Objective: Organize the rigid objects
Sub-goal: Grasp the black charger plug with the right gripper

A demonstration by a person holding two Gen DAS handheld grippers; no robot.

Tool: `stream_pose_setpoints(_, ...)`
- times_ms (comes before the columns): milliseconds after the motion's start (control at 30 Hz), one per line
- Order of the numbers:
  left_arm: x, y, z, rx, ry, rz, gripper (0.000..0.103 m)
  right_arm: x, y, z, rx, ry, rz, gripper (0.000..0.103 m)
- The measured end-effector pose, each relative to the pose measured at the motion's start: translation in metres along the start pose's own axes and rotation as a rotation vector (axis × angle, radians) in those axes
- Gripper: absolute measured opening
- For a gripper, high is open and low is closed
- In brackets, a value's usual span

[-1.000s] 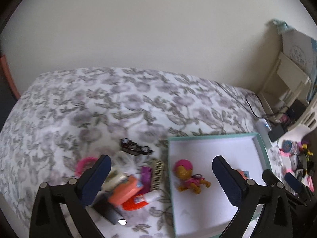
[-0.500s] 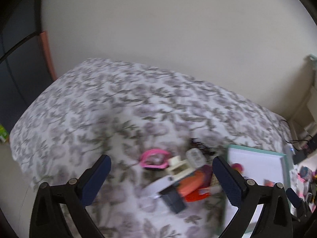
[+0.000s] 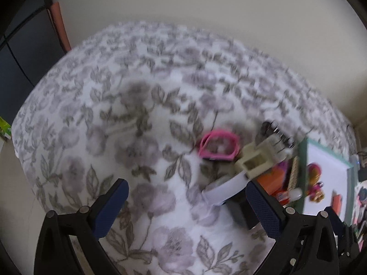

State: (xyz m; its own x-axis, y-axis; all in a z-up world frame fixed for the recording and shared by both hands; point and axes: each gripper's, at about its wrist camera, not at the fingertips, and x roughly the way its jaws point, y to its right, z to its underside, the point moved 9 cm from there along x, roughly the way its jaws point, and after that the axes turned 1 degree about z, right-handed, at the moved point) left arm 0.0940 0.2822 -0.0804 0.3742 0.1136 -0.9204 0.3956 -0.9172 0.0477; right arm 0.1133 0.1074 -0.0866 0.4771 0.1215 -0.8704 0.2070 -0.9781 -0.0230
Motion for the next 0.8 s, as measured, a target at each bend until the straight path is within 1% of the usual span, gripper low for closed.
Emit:
stream_pose_setpoints(100, 0.017, -0.01, 0.01, -0.034, -0.066, -0.007, 0.103, 0.006, -0.014, 0.004, -0.014, -0.016, -0.029, 0.095)
stream_pose_setpoints(133, 0.019, -0.013, 0.01, -0.046, -0.075, -0.006, 0.103, 0.008, -0.019, 0.005, -0.017, -0.021, -0.04, 0.095)
stream_pose_setpoints(333, 0.027, -0.037, 0.01, -0.134, -0.102, -0.025, 0.103, 0.017, -0.044, 0.01, -0.038, -0.04, -0.085, 0.095)
stream_pose_setpoints(533, 0.034, -0.043, 0.01, -0.173, -0.126, -0.007, 0.103, 0.024, -0.061, 0.013, -0.051, -0.052, -0.104, 0.094)
stream_pose_setpoints(600, 0.036, -0.043, 0.01, -0.184, -0.134, -0.001, 0.103, 0.026, -0.065, 0.013, -0.044, -0.052, -0.111, 0.093)
stream_pose_setpoints(700, 0.038, -0.045, 0.01, -0.198, -0.141, 0.005, 0.103, 0.027, -0.072, 0.012, -0.047, -0.052, -0.119, 0.082)
stream_pose_setpoints(767, 0.038, -0.047, 0.009, -0.204, -0.141, 0.01, 0.103, 0.028, -0.075, 0.013, -0.056, -0.057, -0.119, 0.069)
stream_pose_setpoints(800, 0.037, -0.047, 0.009, -0.207, -0.139, 0.011, 0.103, 0.029, -0.077, 0.014, -0.064, -0.059, -0.118, 0.066)
